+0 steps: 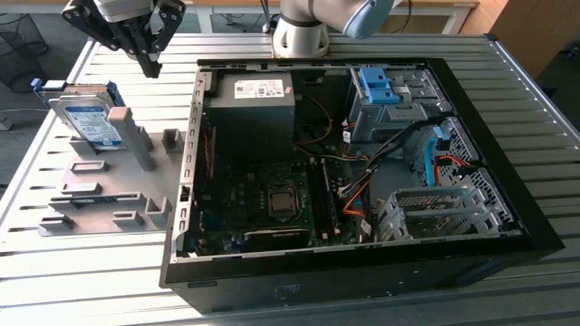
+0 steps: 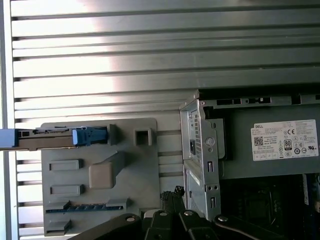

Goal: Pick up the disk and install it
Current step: 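Reach for the disk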

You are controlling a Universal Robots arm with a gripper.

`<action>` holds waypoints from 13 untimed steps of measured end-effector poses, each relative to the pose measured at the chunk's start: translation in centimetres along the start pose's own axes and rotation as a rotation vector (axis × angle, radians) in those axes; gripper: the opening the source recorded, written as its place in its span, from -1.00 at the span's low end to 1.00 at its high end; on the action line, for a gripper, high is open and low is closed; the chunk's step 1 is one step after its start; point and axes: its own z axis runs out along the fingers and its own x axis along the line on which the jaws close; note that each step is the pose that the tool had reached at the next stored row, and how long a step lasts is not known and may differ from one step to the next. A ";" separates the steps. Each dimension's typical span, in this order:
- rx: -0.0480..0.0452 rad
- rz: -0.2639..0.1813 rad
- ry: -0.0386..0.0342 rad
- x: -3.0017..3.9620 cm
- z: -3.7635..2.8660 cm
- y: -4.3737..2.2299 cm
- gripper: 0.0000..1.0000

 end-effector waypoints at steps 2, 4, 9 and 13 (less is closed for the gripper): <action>0.0000 0.000 0.0000 0.11 0.00 -0.01 -0.79; 0.0000 0.000 0.0000 0.21 0.00 -0.02 -0.79; 0.0000 0.000 0.0000 0.47 0.00 -0.04 -0.79; 0.0000 0.000 0.0000 0.65 0.00 -0.05 -0.79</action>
